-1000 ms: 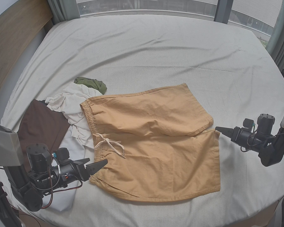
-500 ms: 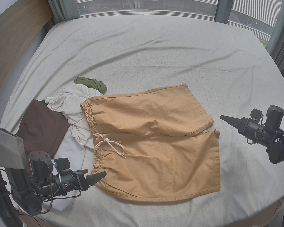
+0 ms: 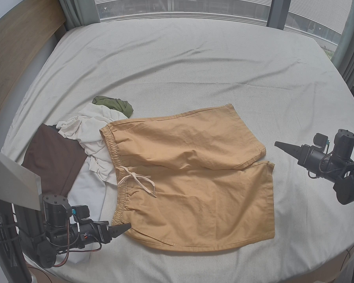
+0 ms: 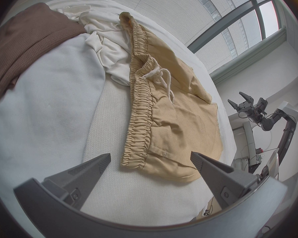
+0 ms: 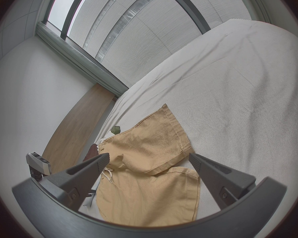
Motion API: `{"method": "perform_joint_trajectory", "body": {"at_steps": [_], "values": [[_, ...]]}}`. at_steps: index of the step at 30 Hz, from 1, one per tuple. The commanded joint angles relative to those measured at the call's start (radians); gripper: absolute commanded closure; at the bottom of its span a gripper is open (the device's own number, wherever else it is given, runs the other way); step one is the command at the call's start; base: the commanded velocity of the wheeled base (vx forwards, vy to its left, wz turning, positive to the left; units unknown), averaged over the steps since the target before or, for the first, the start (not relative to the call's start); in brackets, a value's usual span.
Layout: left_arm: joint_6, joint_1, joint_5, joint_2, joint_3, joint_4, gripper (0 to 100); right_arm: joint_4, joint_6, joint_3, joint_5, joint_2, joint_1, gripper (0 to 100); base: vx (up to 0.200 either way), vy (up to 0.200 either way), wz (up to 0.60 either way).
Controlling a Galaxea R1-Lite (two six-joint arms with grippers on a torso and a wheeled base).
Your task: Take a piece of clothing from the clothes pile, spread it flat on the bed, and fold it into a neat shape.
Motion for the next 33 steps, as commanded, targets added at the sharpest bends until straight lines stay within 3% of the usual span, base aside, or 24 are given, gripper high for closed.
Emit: {"method": "perform_joint_trajectory", "body": {"at_steps": [1,16,17,33], "values": [[-0.003,0.001,-0.001,0.026,-0.015,0.0,0,-0.001,0.0,0.0,0.0,-0.002,0.0,0,0.0,0.0,0.0],[-0.003,0.001,0.001,0.082,-0.061,-0.001,0,-0.001,0.0,0.0,0.0,0.001,0.0,0,0.0,0.0,0.0],[-0.003,0.001,0.001,0.081,-0.062,-0.001,100,-0.001,0.0,0.0,0.0,0.001,0.0,0,0.0,0.0,0.0],[-0.032,0.007,-0.001,-0.025,-0.059,-0.003,100,0.002,-0.015,0.037,0.0,0.002,0.013,0,0.0,0.0,0.0]]}}
